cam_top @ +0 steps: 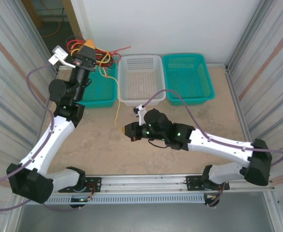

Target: Untangle the cables

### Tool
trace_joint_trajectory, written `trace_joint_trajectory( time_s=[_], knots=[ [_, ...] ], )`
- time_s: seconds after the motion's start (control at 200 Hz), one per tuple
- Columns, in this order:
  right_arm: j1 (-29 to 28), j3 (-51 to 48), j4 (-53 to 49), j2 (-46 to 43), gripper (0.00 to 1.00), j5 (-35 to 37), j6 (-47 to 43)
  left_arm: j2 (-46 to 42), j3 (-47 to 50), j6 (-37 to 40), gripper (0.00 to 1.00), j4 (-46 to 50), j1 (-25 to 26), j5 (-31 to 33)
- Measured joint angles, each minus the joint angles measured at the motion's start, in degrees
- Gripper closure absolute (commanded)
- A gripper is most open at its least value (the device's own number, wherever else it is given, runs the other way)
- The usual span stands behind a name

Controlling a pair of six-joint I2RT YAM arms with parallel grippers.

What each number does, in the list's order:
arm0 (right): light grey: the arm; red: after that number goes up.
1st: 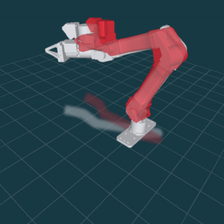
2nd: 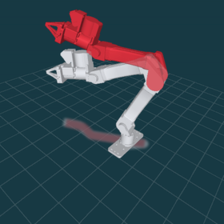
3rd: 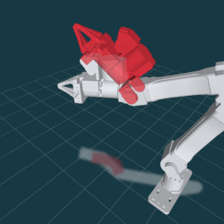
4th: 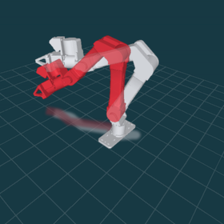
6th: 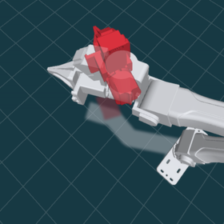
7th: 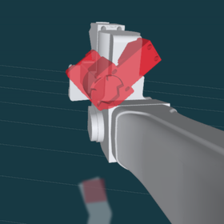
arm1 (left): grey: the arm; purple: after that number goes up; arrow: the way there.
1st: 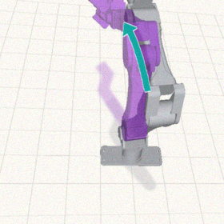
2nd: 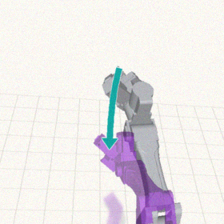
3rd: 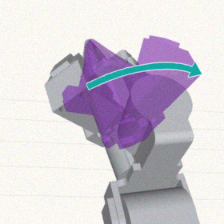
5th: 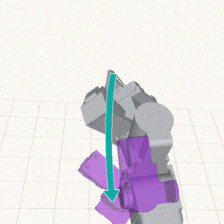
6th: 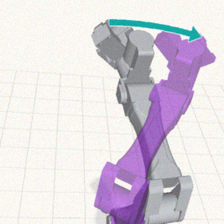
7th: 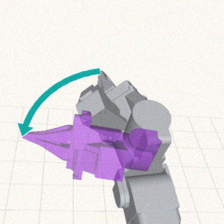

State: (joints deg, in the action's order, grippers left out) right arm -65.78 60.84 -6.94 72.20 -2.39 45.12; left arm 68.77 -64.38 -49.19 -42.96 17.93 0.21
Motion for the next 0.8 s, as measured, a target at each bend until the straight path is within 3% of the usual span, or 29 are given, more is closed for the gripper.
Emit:
trace_joint_trajectory(
  time_s=[0.195,0.346,0.586,0.797],
  knots=[
    [-5.84,9.11,-8.2,-5.44,1.0,7.26,-9.44,1.46,3.45,-2.23,1.0,1.81,-4.9,3.13],
    [-4.92,15.87,-11.52,-10.84,1.0,10.34,-16.31,-0.92,8.13,-2.84,1.0,4.28,-5.14,6.19],
    [5.38,25.79,-13.81,-17.59,1.0,11.8,-22.91,-6.51,14.84,-3.34,1.0,7.67,-5.22,7.93],
    [13.05,34.16,-20.22,-16.5,1.0,16.02,-26.38,-11.23,21.88,-3.78,1.0,8.11,-5.22,5.25]
  ],
)
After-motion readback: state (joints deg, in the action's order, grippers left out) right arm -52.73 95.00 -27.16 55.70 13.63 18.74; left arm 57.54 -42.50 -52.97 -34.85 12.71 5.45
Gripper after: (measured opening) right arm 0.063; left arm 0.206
